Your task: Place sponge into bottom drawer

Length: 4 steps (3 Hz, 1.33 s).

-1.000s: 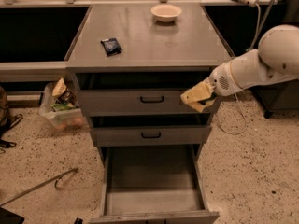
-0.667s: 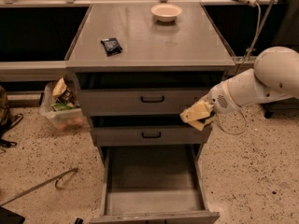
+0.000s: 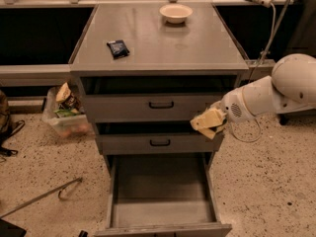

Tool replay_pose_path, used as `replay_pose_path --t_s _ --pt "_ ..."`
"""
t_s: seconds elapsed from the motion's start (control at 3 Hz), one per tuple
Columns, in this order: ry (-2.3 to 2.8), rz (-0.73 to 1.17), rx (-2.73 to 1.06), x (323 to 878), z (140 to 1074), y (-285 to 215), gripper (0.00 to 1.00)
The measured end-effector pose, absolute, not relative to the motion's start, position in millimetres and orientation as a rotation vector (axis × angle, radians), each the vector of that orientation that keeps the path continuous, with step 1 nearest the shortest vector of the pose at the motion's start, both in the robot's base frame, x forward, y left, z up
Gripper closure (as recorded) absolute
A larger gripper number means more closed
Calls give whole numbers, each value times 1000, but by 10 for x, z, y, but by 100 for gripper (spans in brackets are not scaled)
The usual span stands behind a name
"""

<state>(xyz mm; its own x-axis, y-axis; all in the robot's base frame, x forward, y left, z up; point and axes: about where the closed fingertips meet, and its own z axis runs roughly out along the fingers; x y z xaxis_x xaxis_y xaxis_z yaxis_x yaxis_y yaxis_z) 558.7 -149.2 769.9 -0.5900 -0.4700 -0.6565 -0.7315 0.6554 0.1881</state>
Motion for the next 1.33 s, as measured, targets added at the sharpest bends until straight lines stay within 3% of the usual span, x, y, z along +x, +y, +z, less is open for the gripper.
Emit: replay_pose_path --t_s 0.33,0.67,1.0,1.33 --pt "2218 692 -898 5385 7278 -1318 100" --pt "2115 809 -912 5220 6468 -820 100" --pt "2043 858 -857 5396 5785 -426 100" --pt "2056 871 -773 5465 5466 -421 100"
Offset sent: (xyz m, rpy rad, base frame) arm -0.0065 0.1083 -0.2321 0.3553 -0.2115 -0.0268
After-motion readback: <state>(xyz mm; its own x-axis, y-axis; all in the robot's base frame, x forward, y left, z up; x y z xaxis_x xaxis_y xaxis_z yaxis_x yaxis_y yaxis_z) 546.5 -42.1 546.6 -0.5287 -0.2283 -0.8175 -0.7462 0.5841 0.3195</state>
